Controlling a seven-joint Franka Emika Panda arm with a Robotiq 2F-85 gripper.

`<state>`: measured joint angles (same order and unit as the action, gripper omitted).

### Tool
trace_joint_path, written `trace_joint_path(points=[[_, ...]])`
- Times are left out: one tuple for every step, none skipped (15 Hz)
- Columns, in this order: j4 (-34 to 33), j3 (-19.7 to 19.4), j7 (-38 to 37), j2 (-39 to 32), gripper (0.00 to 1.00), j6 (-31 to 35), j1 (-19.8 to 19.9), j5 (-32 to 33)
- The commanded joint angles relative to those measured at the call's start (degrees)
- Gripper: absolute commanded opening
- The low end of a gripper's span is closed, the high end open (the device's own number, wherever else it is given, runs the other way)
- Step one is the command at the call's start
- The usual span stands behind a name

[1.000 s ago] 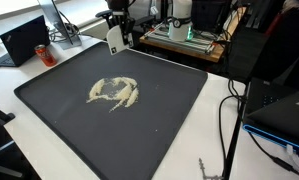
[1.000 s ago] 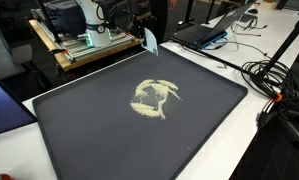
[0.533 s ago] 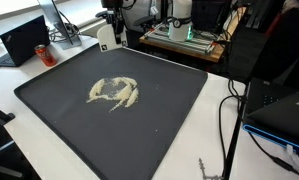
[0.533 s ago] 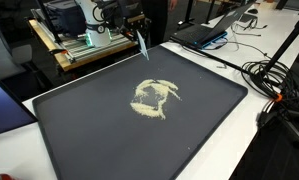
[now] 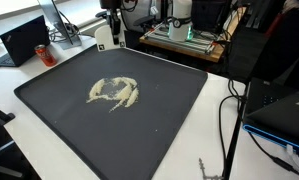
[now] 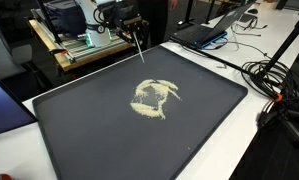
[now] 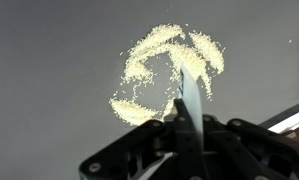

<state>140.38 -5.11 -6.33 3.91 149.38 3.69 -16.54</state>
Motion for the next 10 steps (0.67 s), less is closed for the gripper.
trace_joint_path(points=[[-0.04,0.15,-0.10,0.03,0.04,-0.10,0.15,0.10],[-0.04,0.15,-0.10,0.03,0.01,-0.10,0.15,0.10],[-1.07,-0.34,1.77,-0.59,0.01,-1.42,0.08,-2.79],[-1.62,-0.61,0.93,-1.46,0.01,-1.37,0.39,-3.11],[-2.01,-0.88,1.61,-1.92,0.01,-1.94,0.47,-4.26],[-2.53,-1.21,2.43,-2.77,0.01,-2.13,0.56,-5.84],[-2.99,-1.45,3.30,-3.45,0.01,-2.34,0.61,-7.62],[-3.50,-1.62,3.96,-4.25,0.01,-2.16,0.72,-9.66],[-4.00,-1.76,4.99,-5.05,0.01,-2.01,0.90,-12.02],[-4.42,-1.81,6.79,-5.59,0.01,-2.21,1.12,-14.54]])
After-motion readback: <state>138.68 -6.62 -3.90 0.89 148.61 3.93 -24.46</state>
